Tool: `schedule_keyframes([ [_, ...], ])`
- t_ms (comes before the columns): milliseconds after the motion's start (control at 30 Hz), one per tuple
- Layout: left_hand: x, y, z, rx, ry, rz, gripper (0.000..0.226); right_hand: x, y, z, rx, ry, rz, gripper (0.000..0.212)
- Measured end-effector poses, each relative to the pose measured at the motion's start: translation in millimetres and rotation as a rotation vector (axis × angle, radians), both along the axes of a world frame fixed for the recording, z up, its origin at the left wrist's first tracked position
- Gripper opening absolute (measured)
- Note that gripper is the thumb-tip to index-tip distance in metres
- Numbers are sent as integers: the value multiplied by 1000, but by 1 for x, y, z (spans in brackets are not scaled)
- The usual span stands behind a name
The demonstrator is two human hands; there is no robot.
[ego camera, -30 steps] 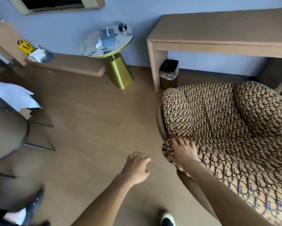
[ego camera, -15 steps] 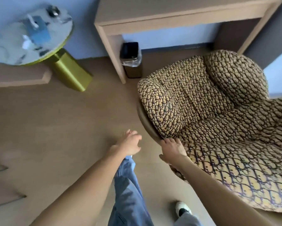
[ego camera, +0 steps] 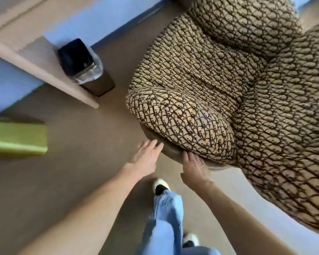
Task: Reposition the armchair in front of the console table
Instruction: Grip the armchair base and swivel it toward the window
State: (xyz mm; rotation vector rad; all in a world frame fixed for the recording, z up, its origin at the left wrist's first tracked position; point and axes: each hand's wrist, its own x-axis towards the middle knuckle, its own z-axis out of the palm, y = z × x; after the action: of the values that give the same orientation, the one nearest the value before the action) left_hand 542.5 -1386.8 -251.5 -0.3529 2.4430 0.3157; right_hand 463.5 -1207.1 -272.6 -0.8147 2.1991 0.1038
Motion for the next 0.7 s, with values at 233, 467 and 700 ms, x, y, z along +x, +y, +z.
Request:
schedule_keyframes([
  [233,-25,-63,-72,-58,100,-449,91,10,-33,-50,8,109,-151,66],
  [467,-56,-74,-103,-24,140,-482,49,36,-63,-85,-126,449,-361,46],
  [700,-80,-112,-113,-121,227,-634,35,37,-102,-100,-240,621,-498,29],
])
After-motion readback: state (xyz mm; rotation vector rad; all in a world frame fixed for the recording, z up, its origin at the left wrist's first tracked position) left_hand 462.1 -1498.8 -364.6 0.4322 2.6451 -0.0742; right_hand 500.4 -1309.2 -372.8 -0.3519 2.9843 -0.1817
